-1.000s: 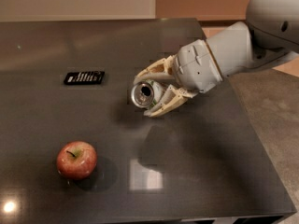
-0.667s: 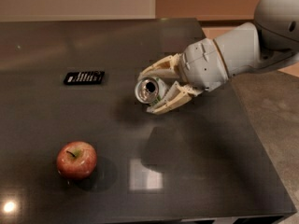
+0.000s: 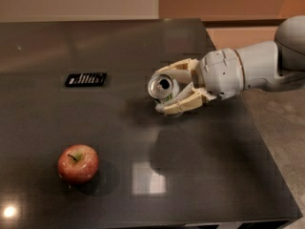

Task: Place 7up can upright

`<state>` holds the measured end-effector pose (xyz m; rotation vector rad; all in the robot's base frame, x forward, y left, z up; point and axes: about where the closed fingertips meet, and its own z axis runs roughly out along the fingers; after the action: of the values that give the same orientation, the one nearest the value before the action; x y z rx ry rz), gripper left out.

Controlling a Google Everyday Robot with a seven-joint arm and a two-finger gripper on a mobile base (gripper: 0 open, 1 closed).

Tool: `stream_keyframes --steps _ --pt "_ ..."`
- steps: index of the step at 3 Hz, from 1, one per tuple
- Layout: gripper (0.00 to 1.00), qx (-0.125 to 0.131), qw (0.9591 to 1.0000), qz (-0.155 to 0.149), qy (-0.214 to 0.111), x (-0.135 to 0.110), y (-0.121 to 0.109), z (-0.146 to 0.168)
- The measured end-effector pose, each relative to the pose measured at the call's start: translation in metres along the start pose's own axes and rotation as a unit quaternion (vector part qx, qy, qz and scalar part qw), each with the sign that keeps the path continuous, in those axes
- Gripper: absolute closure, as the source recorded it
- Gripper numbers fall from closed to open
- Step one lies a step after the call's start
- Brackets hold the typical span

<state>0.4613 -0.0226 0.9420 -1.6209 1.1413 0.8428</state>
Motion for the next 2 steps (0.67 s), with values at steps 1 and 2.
stream_keyframes --steps 1,2 --pt "1.0 0.035 0.9982 0.03 -0.039 -0.0066 -0.0038 -0.0073" --pt "1.0 0.035 0.9982 0.03 -0.039 -0.0066 -0.0038 -0.0073"
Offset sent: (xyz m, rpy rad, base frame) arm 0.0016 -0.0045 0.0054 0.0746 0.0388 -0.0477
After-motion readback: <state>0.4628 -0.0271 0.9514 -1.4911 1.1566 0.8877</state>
